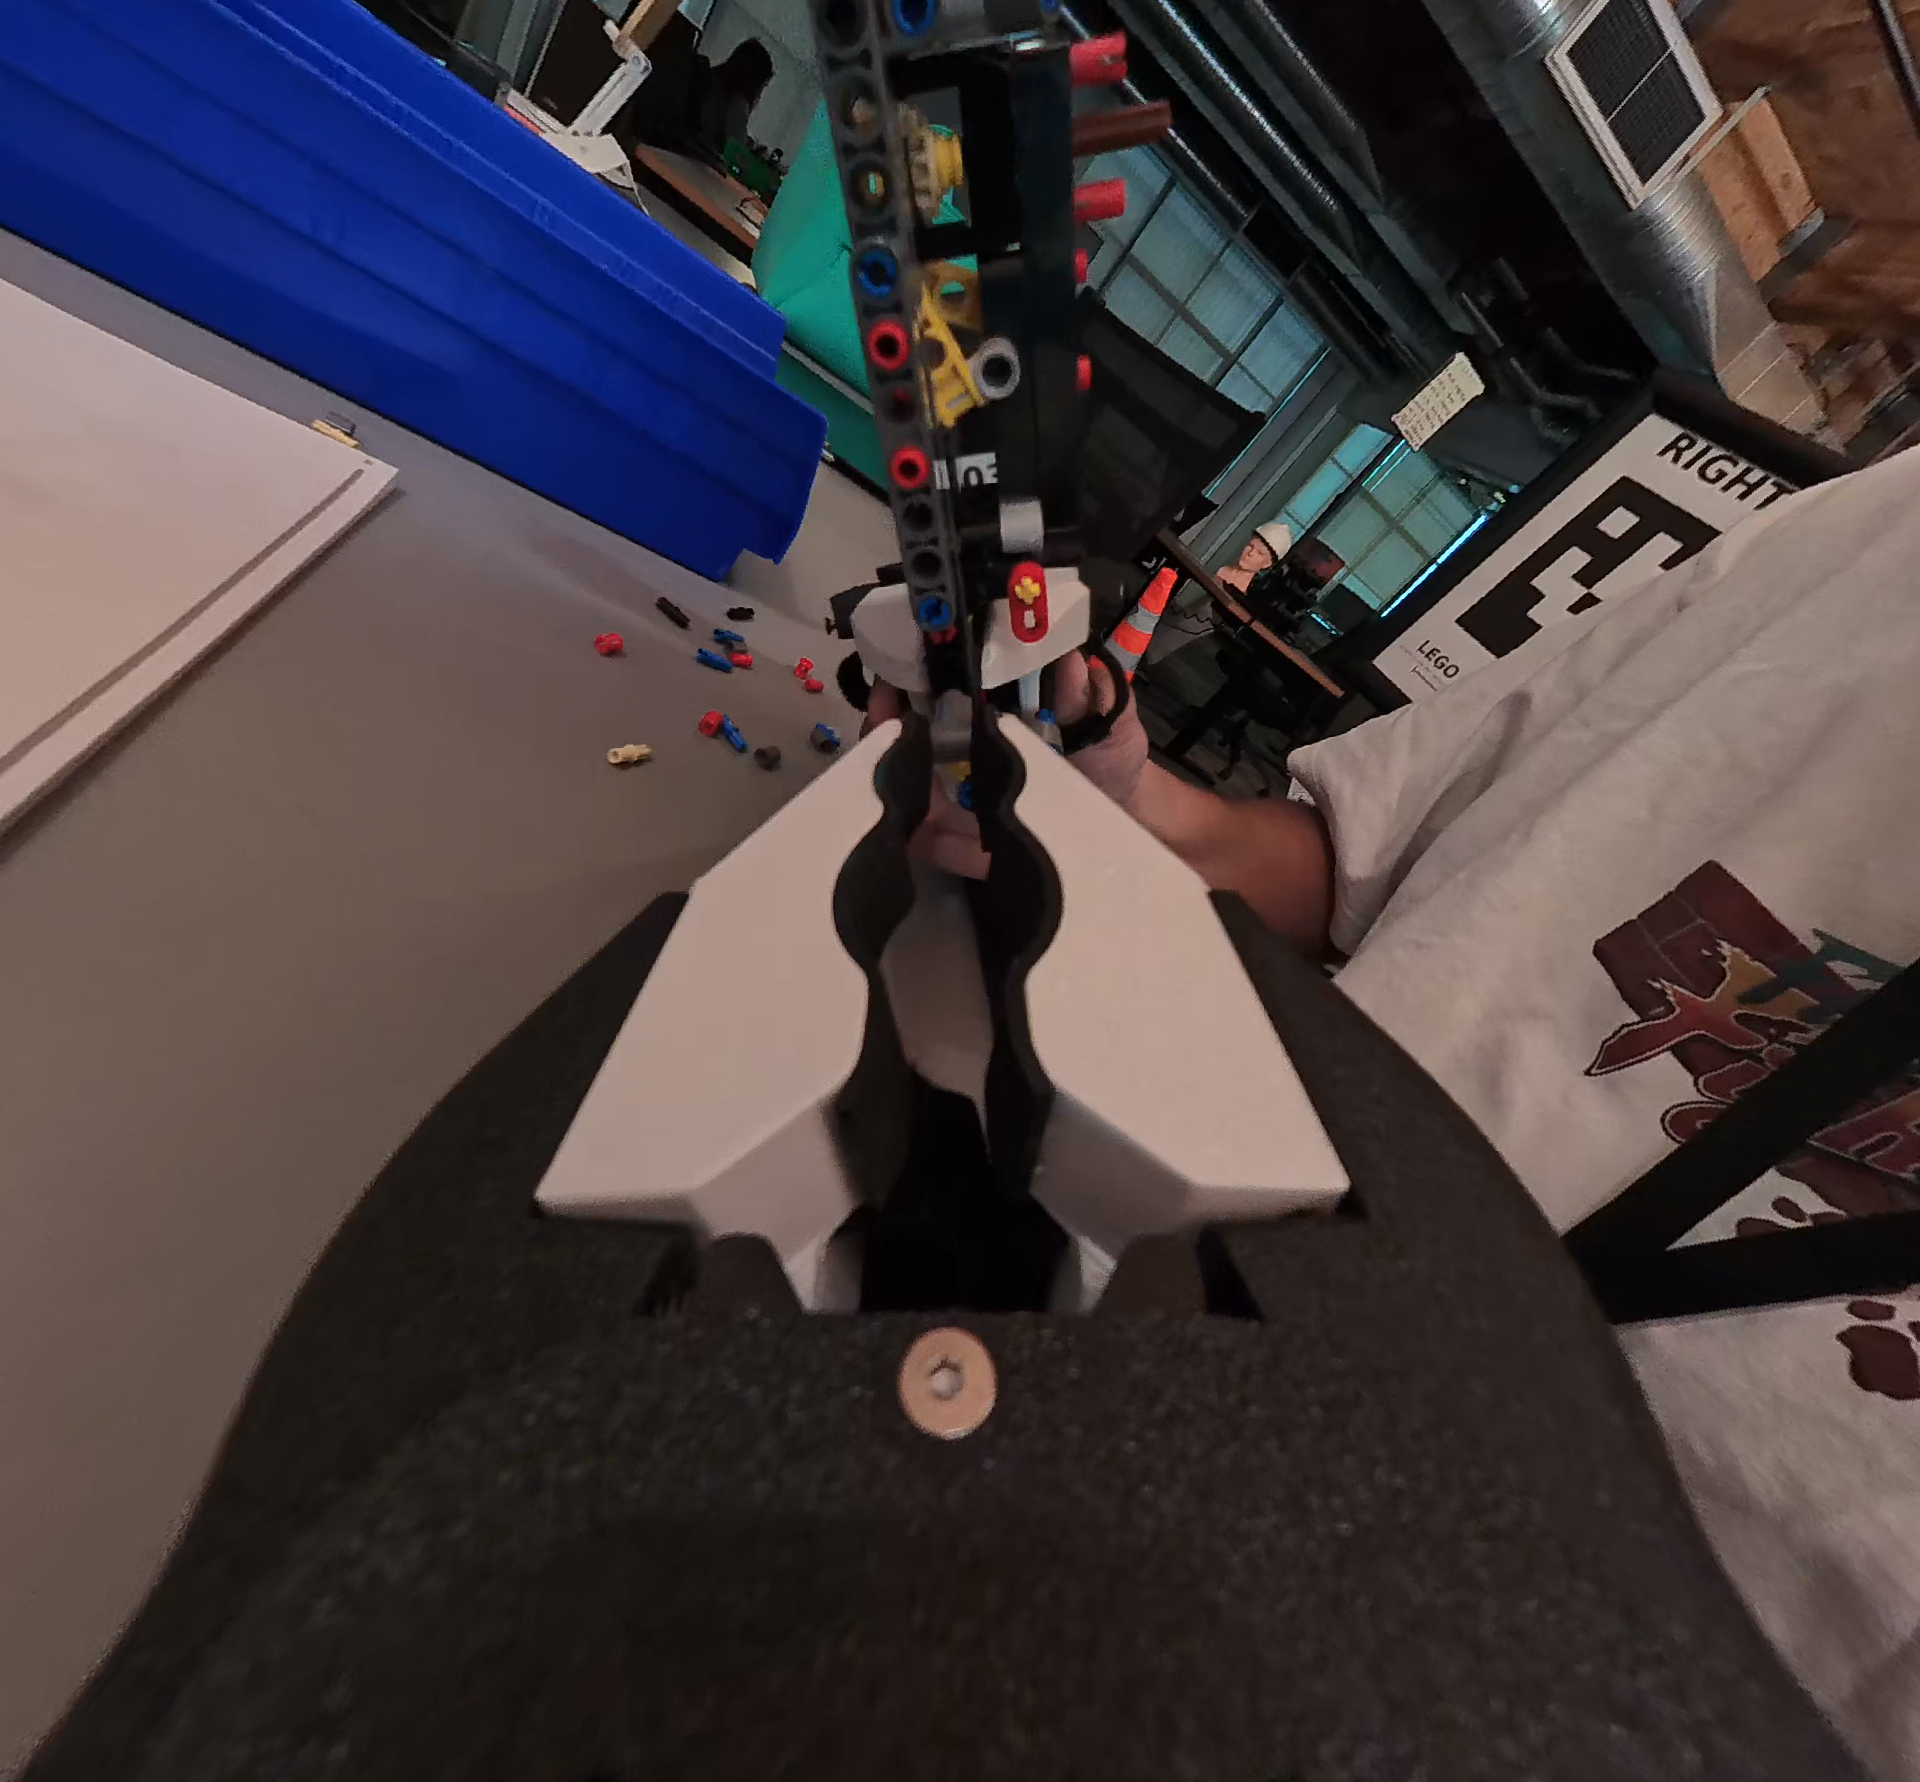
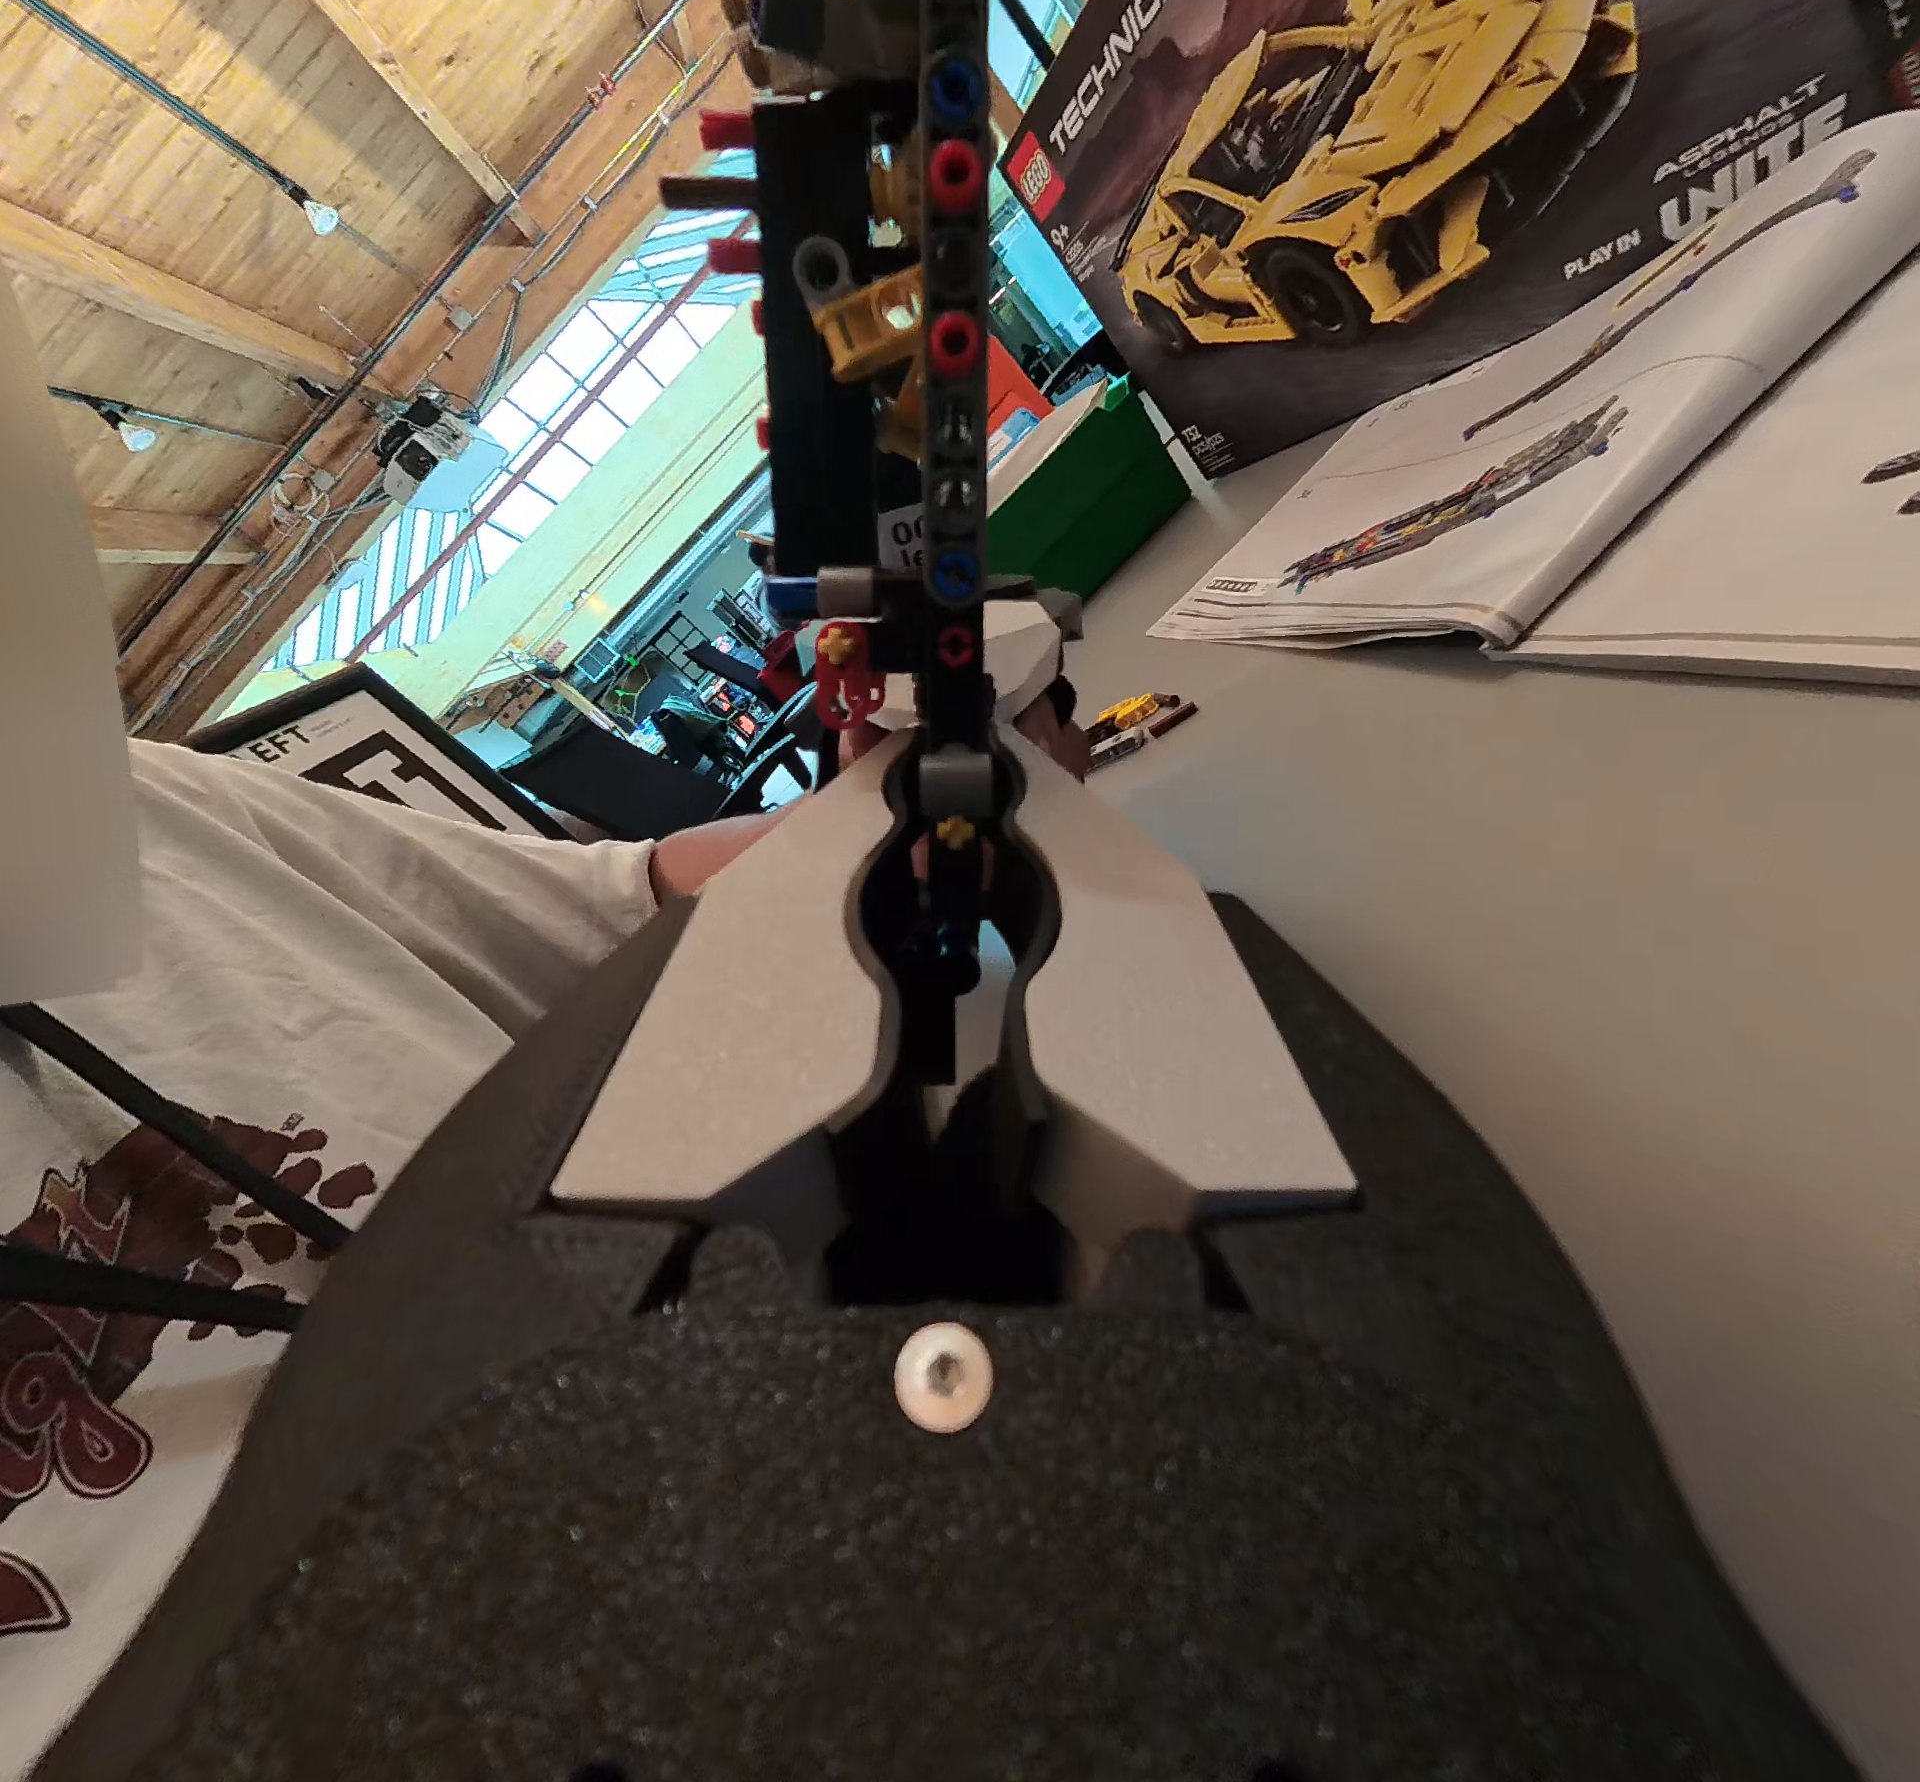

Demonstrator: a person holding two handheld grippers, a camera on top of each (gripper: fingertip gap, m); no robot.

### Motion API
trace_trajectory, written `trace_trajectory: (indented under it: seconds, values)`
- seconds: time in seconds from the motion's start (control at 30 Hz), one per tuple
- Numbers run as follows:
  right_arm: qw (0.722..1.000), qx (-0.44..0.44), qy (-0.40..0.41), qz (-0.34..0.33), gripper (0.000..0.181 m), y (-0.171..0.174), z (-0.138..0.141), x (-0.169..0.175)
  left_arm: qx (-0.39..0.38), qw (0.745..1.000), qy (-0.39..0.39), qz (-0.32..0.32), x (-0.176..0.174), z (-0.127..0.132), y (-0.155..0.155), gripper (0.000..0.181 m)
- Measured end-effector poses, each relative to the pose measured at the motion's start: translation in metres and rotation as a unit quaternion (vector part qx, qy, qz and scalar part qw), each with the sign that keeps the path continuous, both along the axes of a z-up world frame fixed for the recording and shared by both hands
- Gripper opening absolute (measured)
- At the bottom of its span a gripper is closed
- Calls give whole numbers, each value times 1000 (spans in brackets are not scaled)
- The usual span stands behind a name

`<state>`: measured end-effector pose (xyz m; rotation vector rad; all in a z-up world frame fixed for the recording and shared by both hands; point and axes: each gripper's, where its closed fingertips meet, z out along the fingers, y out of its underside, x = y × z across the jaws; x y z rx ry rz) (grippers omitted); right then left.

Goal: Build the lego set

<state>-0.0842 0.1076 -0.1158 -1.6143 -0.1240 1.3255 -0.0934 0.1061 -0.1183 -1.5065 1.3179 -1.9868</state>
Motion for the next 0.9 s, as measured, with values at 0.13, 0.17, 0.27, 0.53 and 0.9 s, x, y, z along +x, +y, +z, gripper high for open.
trace_trajectory:
  seconds: [0.13,0.17,0.27,0.53,0.9]
  values:
    - [1000,1,3,-3,6,0,0,0,-1,1000,0,-3,0,1,0,6]
    - [1000,-1,2,-1,6,0,0,0,0,1000,2,-5,0,0,0,6]
    - [1000,-11,3,-1,6,2,-3,0,-12,1000,10,-13,-1,-3,2,6]
    - [1000,-6,-25,0,20,3,-6,-5,-50,998,25,-36,-6,-5,7,7]
    - [996,-75,-13,38,20,-2,-18,-21,-61,989,72,-112,-25,-19,-4,7]
